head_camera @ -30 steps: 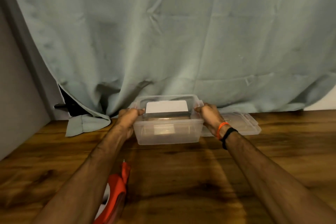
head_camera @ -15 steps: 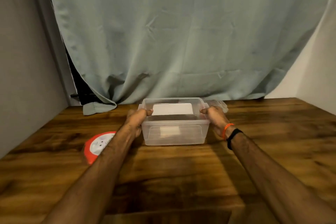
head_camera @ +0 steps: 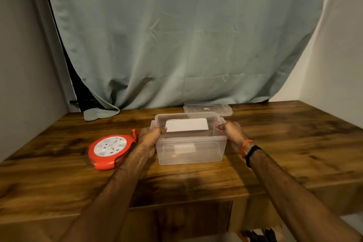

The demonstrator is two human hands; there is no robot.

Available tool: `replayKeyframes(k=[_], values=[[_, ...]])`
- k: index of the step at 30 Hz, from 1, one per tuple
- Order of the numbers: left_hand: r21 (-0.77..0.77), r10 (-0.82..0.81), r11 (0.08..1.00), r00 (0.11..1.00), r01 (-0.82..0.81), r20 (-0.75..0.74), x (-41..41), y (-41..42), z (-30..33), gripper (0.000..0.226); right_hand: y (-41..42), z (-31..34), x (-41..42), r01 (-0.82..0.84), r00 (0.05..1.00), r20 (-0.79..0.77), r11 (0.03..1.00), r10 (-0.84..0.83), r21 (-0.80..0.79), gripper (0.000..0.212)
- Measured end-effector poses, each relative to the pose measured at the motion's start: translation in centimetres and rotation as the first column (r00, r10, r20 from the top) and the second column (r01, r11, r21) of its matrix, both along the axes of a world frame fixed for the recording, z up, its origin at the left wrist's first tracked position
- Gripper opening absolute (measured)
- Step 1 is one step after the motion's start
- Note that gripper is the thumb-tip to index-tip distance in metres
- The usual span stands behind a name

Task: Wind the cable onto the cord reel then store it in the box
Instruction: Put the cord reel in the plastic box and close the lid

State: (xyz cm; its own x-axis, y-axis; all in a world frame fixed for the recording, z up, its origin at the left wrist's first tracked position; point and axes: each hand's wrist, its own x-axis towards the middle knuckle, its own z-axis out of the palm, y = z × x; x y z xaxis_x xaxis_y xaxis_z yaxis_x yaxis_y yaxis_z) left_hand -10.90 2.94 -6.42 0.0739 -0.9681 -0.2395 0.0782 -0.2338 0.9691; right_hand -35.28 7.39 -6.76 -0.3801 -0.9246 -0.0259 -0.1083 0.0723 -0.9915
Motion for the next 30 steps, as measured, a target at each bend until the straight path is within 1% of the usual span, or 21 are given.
replayKeyframes(k=[2,4,6,7,9,10,11,13,15,18,21,23,26,28,30], values=[[0.000,-0.006,1.000,1.000,0.006,-0.017,0.1,0.0,0.1,0.059,0.0,0.0,0.0,-0.005,1.000,0.003,1.000,0.005,0.004,0.013],[-0.008,-0.018,1.000,1.000,0.018,-0.024,0.2,0.1,0.4,0.055,0.0,0.2,-0.2,-0.001,1.000,-0.020,1.000,0.001,0.024,0.014],[-0.016,-0.019,1.000,1.000,0.019,-0.012,0.5,0.2,0.8,0.050,0.0,0.8,-0.3,0.038,0.996,-0.077,0.999,-0.035,0.036,0.017],[-0.014,-0.014,1.000,1.000,0.014,0.001,0.8,0.2,1.0,0.049,-0.1,1.3,-0.4,0.076,0.988,-0.136,0.997,-0.071,0.034,0.020],[-0.023,0.002,1.000,1.000,-0.001,0.025,1.8,0.0,1.5,0.046,-0.3,2.6,-0.4,0.147,0.953,-0.268,0.989,-0.143,-0.006,0.037],[-0.035,0.017,0.999,1.000,-0.016,0.025,2.4,-0.1,1.9,0.045,-0.4,3.4,-0.3,0.160,0.939,-0.302,0.986,-0.165,-0.041,0.044],[-0.053,0.037,0.998,0.999,-0.036,0.019,3.1,-0.1,2.4,0.047,-0.6,4.1,0.1,0.162,0.931,-0.318,0.983,-0.180,-0.083,0.047],[-0.094,0.077,0.993,0.997,-0.076,-0.003,4.4,-0.3,3.2,0.055,-1.0,5.5,1.2,0.152,0.925,-0.326,0.977,-0.195,-0.152,0.047],[-0.127,0.121,0.985,0.993,-0.119,0.008,6.0,-0.2,4.2,0.054,-1.6,6.5,3.2,0.089,0.944,-0.298,0.979,-0.142,-0.184,0.047],[-0.174,0.215,0.964,0.975,-0.202,0.057,8.9,0.1,5.4,0.030,-2.8,7.0,7.5,-0.045,0.974,-0.225,0.983,0.004,-0.177,0.041],[-0.182,0.298,0.941,0.954,-0.285,0.047,12.3,0.7,5.6,0.019,-3.8,6.6,12.9,-0.195,0.969,-0.184,0.970,0.167,-0.145,0.033],[-0.171,0.329,0.933,0.943,-0.317,0.044,14.5,0.7,5.1,0.023,-4.3,6.1,16.3,-0.270,0.949,-0.200,0.955,0.242,-0.124,0.033],[-0.124,0.352,0.932,0.933,-0.341,0.076,17.4,0.5,3.7,0.051,-5.1,4.8,21.4,-0.377,0.905,-0.240,0.924,0.352,-0.066,0.037],[-0.094,0.354,0.934,0.929,-0.345,0.105,18.6,0.5,2.9,0.053,-5.5,3.9,23.8,-0.414,0.869,-0.303,0.910,0.390,-0.016,0.045],[-0.049,0.331,0.944,0.934,-0.327,0.134,19.5,0.3,1.9,0.051,-6.0,2.9,25.5,-0.415,0.813,-0.418,0.907,0.405,0.072,0.053]])
